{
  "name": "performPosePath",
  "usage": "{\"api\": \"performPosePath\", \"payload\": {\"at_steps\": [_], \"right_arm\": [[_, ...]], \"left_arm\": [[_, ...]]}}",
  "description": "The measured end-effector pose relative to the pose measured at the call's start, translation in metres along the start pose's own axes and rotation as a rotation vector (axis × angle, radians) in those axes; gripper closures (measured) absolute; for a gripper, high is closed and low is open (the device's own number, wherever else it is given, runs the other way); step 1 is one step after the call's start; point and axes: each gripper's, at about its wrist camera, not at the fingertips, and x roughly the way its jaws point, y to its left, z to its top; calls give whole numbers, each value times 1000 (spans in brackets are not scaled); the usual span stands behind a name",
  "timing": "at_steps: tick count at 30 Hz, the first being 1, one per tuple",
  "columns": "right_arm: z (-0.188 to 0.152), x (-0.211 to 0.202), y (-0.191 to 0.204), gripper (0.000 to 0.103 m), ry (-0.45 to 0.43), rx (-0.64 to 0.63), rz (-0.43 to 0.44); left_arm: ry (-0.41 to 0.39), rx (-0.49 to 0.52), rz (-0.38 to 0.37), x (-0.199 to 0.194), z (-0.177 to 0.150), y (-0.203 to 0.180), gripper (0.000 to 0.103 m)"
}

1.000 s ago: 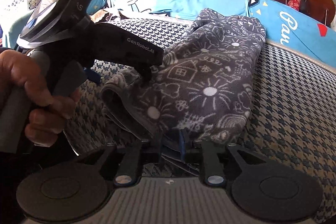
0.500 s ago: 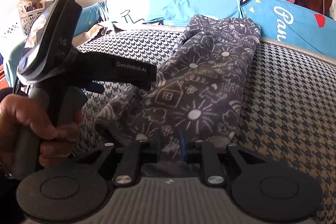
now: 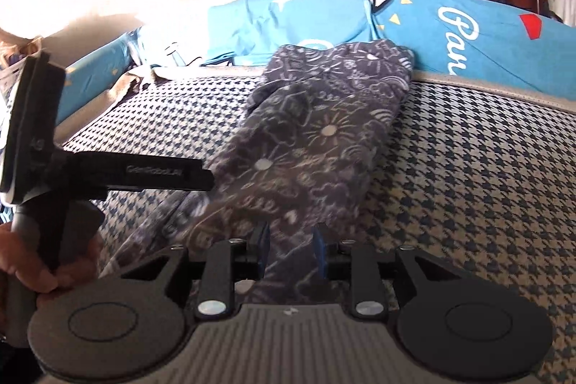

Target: Fold clothes

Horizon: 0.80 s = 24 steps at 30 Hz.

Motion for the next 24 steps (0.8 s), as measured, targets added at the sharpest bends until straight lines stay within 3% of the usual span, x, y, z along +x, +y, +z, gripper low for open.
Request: {"api": "performPosePath", "payload": {"at_steps": [8, 24], "right_arm": [[16, 14, -15, 67, -17, 59, 6], [40, 41, -53, 67, -29, 243, -28]], "left_arm": [[5, 13, -2, 22, 24, -17, 0], [-15, 23, 17, 60, 64, -31, 0]]}}
